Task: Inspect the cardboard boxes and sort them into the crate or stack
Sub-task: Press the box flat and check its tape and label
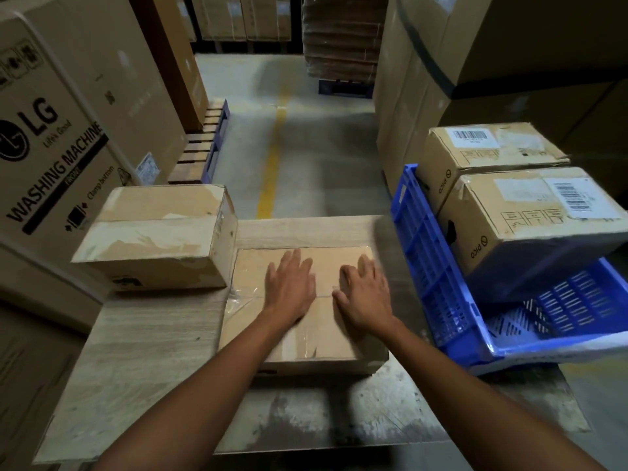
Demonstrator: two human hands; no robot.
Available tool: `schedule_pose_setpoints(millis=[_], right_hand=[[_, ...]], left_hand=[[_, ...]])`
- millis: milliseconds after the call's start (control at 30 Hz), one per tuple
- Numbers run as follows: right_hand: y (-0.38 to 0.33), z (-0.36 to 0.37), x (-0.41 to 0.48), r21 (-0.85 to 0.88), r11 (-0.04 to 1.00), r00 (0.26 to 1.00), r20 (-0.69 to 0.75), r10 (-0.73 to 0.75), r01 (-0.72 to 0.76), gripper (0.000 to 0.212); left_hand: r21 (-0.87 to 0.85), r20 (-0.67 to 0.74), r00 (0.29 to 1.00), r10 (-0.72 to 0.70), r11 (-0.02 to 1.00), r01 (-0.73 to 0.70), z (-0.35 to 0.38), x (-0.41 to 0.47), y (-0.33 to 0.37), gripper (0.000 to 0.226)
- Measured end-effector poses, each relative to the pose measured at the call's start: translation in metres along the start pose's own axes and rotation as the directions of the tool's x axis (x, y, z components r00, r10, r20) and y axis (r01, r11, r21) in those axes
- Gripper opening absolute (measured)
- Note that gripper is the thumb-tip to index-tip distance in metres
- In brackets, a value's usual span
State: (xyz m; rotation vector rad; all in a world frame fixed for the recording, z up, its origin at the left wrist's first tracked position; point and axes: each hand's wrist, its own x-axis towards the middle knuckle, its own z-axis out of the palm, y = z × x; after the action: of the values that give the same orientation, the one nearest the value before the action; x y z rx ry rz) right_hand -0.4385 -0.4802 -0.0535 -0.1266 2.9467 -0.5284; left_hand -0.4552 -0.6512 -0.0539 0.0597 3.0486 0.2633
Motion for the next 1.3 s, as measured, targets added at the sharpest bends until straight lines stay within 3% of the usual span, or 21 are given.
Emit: schedule_pose_setpoints(millis=[167,333,567,700,833,1100,1233,1300], right_hand=[[-0.003,-0.005,0.010,0.277,0.938,0.978,0.066,0.198,-0.209,0.076],[-0.005,-0.015,0.015,0.543,0.804,0.957,0.002,0.290,-0.244,0.075],[-0.016,-0.052,0.013,0.727,0.662,0.884,-0.173,0.433,-0.182,0.077],[-0.020,-0.074,0.009,0.761,0.630,0.813,-0.265,0.518,-0.154,0.058],[-0.022,-0.074,-0.001,0.803,0.585,0.792,-0.281,0.541,-0.115,0.035],[-0.008,-0.042,-0.044,0.728,0.679,0.831,-0.318,0.455,-0.093,0.033],[-0.011,-0.032,-0.054,0.322,0.942,0.838,-0.486,0.249,-0.093,0.030],[-0.023,-0.030,-0.056,0.186,0.982,0.866,-0.497,0.066,0.032,0.028]], left_hand=[[-0.073,0.056,0.941,-0.334,0.938,0.338,-0.009,0.011,-0.043,0.055],[-0.303,0.046,0.894,-0.446,0.846,0.438,-0.031,0.017,-0.048,0.051],[-0.549,-0.146,0.852,-0.503,0.758,0.353,-0.069,0.009,-0.042,0.041],[-0.651,-0.282,0.783,-0.554,0.710,0.268,-0.093,-0.005,-0.035,0.026],[-0.685,-0.397,0.737,-0.547,0.711,0.159,-0.088,-0.025,-0.035,0.012],[-0.658,-0.478,0.716,-0.509,0.747,0.092,-0.046,-0.074,-0.047,0.014],[-0.472,-0.539,0.752,-0.380,0.875,0.104,-0.035,-0.092,-0.047,0.006],[-0.327,-0.586,0.773,-0.246,0.944,0.052,-0.031,-0.099,-0.045,0.007]])
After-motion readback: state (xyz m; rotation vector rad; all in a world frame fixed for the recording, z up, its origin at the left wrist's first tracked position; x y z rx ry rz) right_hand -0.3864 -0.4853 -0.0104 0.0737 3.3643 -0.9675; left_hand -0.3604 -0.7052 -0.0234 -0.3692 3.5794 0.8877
